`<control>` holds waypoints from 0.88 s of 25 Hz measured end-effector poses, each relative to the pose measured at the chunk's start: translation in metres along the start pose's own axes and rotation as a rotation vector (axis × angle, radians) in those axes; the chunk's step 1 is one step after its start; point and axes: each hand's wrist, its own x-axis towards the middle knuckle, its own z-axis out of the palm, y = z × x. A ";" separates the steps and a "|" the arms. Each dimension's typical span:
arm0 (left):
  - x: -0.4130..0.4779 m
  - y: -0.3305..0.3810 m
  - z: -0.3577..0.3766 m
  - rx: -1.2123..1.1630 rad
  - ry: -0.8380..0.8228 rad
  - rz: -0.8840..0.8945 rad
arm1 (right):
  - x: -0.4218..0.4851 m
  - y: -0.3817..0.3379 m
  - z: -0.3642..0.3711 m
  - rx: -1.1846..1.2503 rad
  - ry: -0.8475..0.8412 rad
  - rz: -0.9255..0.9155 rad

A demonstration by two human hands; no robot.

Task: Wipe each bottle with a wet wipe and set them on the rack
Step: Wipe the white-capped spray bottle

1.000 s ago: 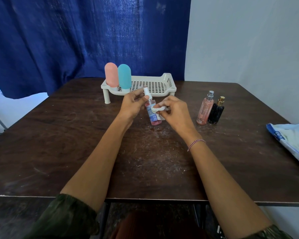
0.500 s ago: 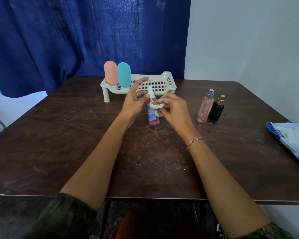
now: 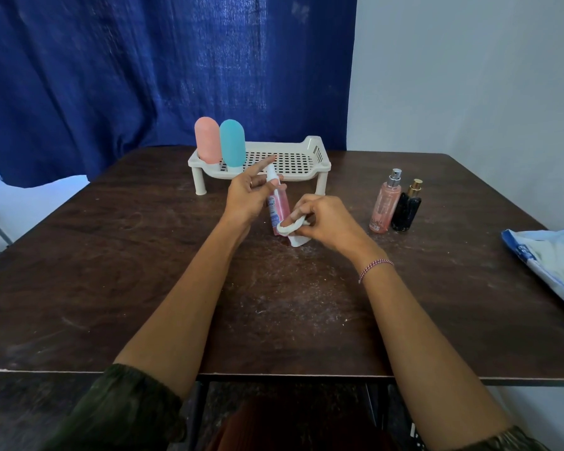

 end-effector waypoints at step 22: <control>-0.003 0.000 -0.003 -0.127 -0.276 -0.021 | 0.004 -0.002 0.007 0.118 0.384 0.058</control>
